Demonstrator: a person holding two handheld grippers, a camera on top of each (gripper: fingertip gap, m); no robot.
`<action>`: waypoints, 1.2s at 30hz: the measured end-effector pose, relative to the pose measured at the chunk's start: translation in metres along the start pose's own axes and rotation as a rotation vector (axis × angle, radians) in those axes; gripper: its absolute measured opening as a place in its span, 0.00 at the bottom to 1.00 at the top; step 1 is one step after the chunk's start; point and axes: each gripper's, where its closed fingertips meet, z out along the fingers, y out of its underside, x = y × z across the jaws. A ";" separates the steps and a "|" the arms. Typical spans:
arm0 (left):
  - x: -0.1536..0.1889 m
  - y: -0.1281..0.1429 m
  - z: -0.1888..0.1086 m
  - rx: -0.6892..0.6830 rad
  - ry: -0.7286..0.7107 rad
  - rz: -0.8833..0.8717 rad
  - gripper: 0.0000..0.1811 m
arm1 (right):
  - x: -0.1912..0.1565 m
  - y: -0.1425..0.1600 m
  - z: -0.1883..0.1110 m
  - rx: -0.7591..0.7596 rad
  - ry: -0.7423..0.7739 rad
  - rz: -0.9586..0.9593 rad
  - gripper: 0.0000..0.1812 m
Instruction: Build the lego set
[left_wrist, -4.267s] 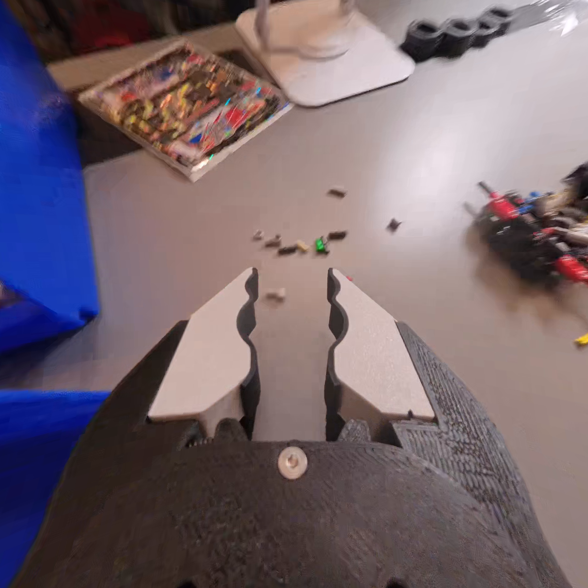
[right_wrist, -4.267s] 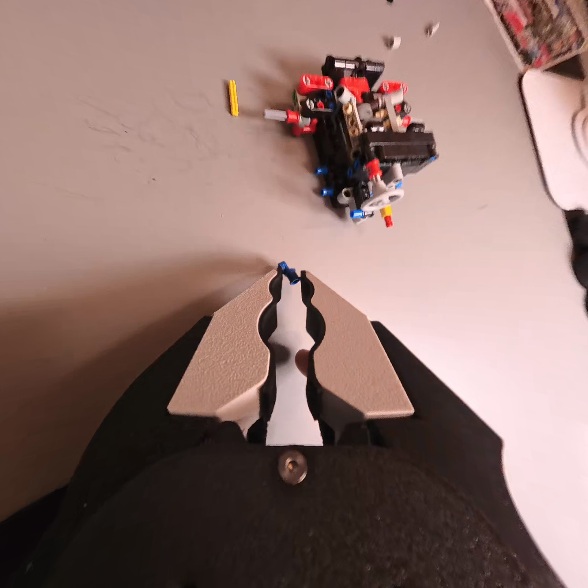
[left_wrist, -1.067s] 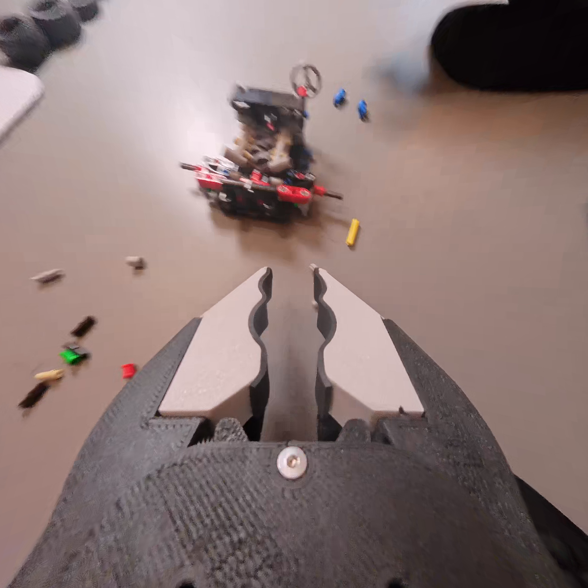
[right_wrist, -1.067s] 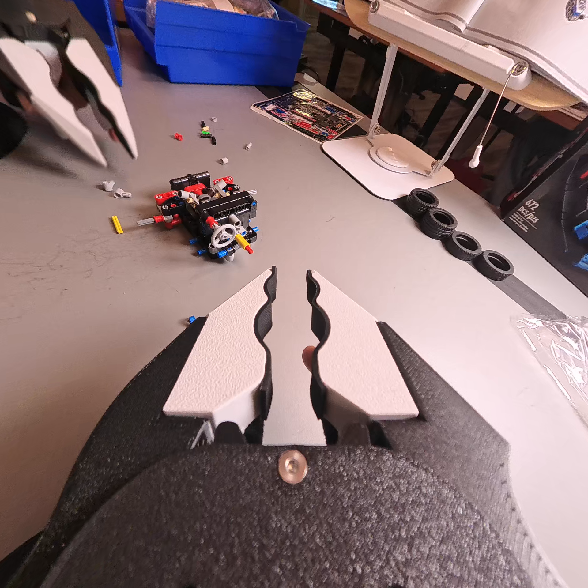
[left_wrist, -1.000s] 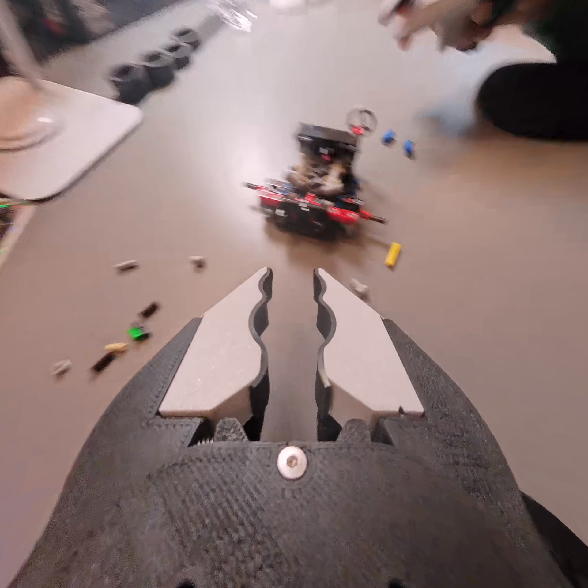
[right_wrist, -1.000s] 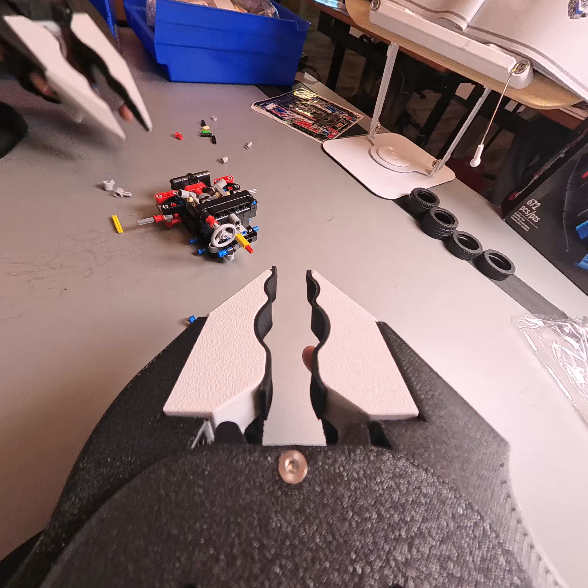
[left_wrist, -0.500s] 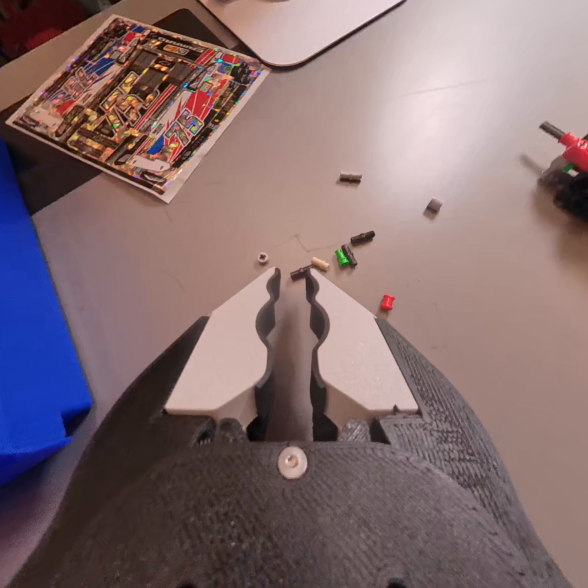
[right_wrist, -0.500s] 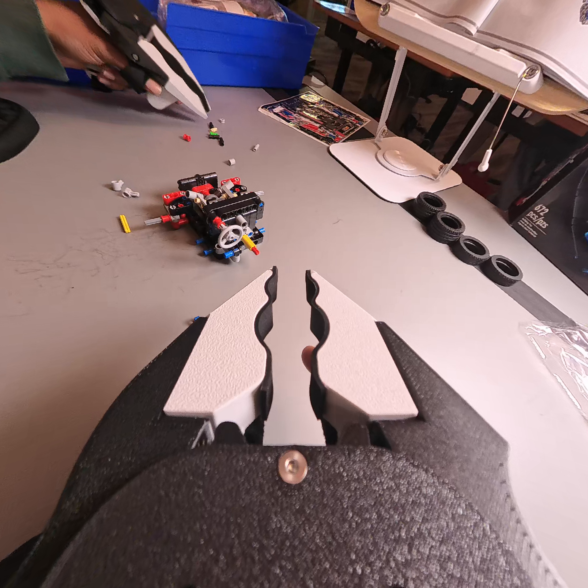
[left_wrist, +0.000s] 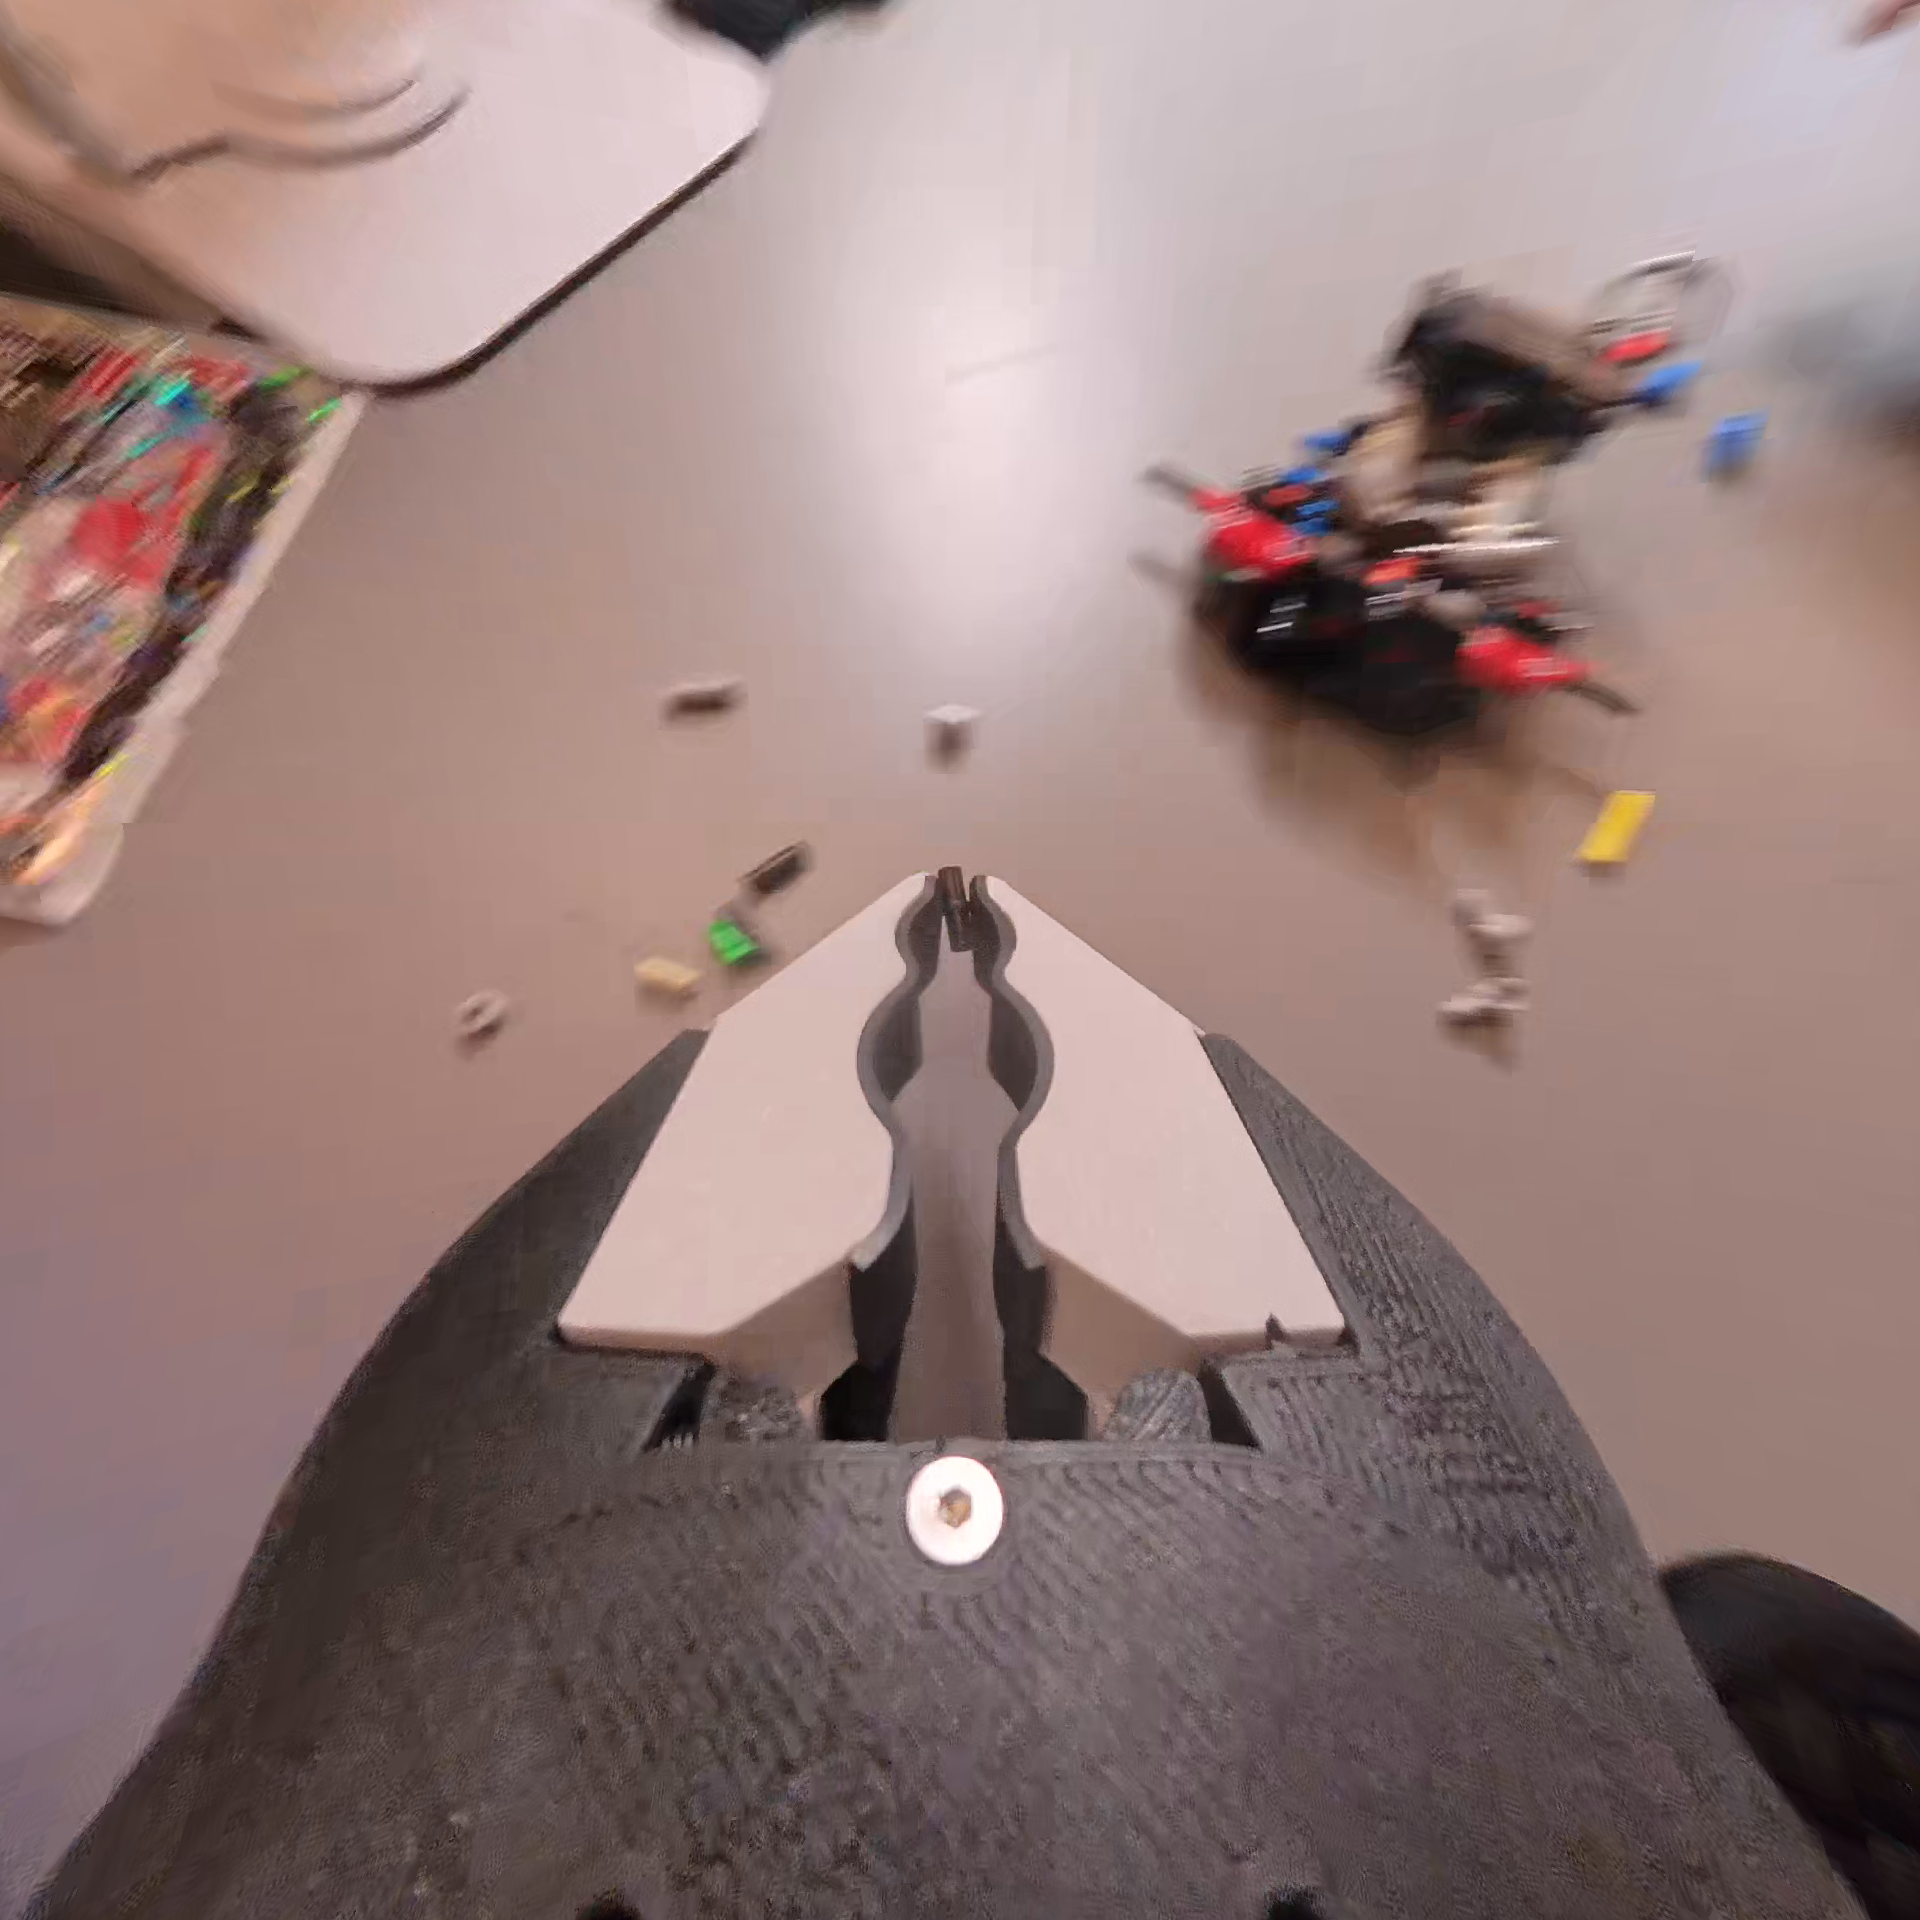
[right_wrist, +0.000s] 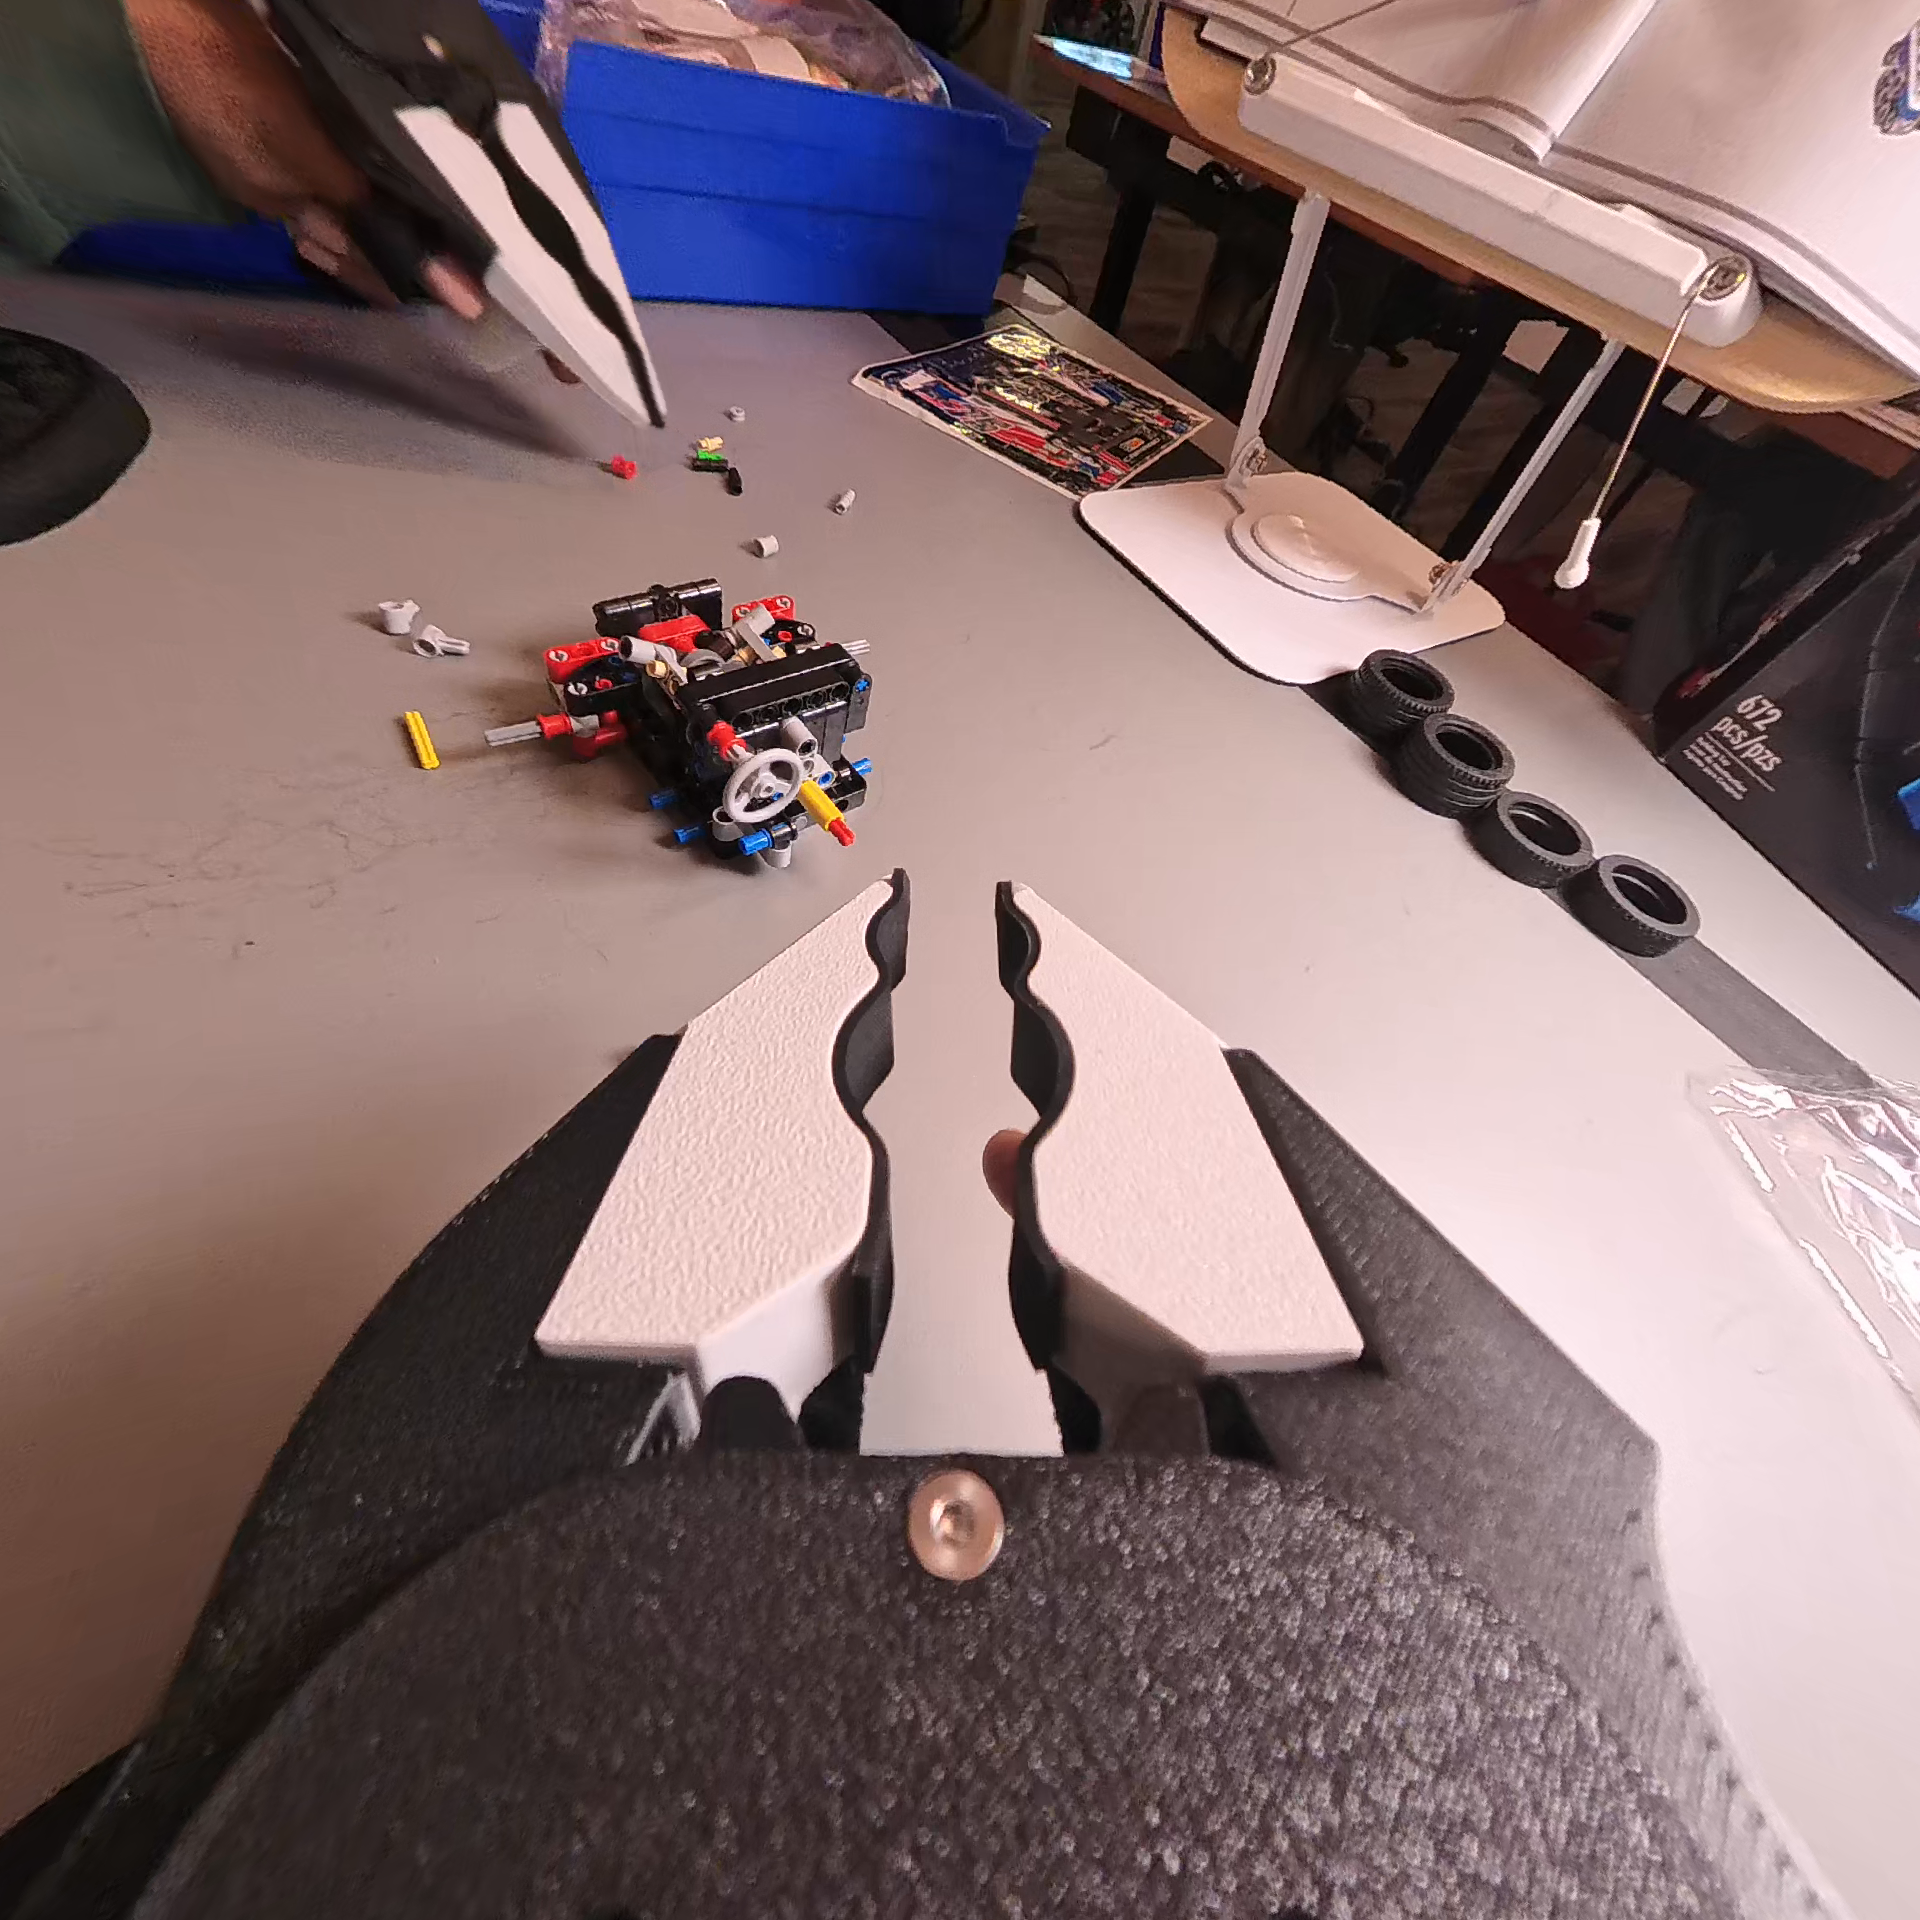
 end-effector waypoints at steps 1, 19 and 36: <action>0.022 -0.007 -0.001 0.020 0.062 0.037 0.02 | 0.000 0.000 0.000 0.000 0.000 -0.002 0.09; 0.203 -0.003 0.065 -0.144 0.348 0.442 0.02 | -0.002 0.002 0.001 -0.010 0.002 -0.021 0.08; -0.022 -0.006 0.007 -0.025 -0.186 -0.001 0.10 | -0.003 -0.001 -0.001 0.000 0.001 -0.031 0.08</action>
